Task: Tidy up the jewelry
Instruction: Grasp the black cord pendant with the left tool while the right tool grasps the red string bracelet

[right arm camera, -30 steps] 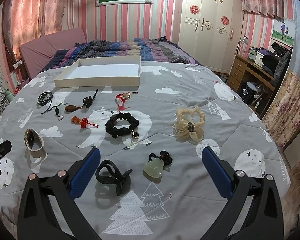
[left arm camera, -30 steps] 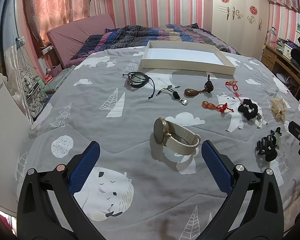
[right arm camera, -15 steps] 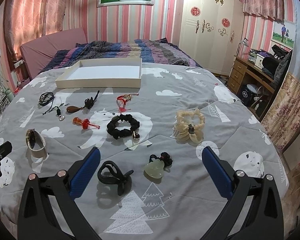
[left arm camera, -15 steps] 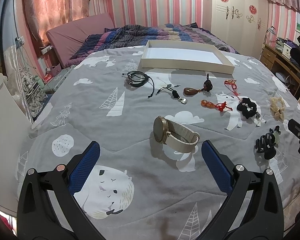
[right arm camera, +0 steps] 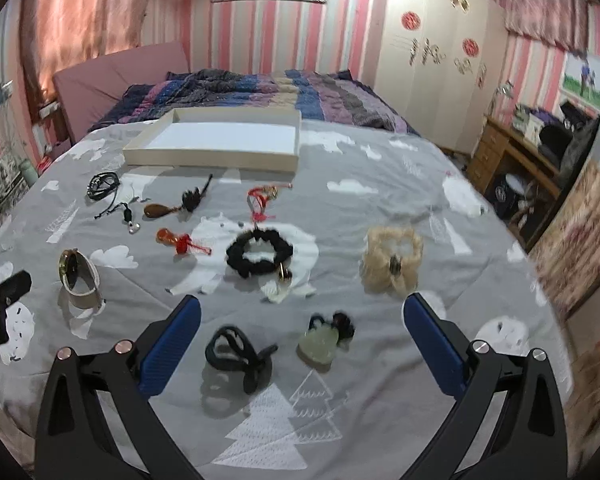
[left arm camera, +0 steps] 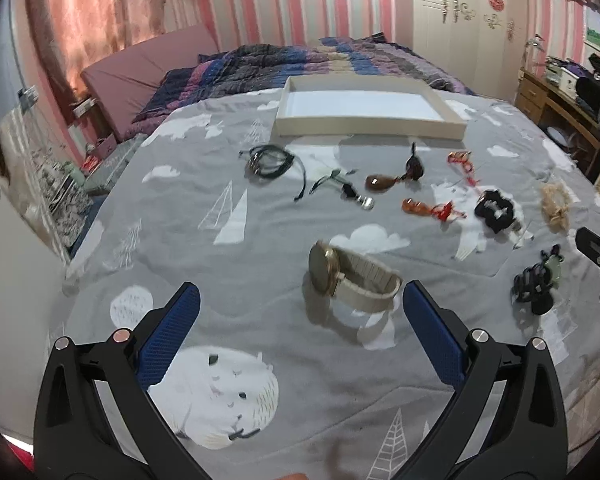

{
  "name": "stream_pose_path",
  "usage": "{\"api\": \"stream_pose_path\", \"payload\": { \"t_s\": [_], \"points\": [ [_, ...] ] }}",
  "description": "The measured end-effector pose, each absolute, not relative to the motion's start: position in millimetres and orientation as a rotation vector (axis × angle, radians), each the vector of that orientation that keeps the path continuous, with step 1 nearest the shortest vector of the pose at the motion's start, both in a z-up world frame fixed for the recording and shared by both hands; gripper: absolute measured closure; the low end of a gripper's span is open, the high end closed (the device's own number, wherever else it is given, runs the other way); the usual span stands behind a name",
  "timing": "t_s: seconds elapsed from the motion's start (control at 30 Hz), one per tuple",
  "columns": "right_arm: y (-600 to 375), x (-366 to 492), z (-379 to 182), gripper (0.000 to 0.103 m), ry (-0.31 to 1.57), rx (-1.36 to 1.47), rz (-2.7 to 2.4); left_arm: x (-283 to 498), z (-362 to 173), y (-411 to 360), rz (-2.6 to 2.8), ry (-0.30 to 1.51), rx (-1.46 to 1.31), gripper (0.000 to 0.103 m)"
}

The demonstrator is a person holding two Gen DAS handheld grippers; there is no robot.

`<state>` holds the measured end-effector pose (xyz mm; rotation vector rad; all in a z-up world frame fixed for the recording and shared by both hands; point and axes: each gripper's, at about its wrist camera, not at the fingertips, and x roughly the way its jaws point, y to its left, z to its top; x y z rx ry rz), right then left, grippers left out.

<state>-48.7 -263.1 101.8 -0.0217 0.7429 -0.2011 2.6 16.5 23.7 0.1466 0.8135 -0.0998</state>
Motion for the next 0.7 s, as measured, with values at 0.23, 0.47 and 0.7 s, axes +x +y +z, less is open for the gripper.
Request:
{"api": "stream_pose_path", "payload": {
  "t_s": [0.23,0.47,0.7],
  "points": [
    [-262.9,-23.5,117.1,0.002,0.789,-0.001,-0.104,25.1,46.6,21.9,-0.181,0.847,0.073,0.003],
    [-261.9,3.4,120.6,0.002,0.823,0.020,-0.082,49.0,49.2,21.4,-0.206,0.884,0.016,0.003],
    [-268.8,40.9,132.4,0.002,0.850,0.032,-0.052,88.0,56.3,16.8,-0.196,0.949,0.053,0.003]
  ]
}}
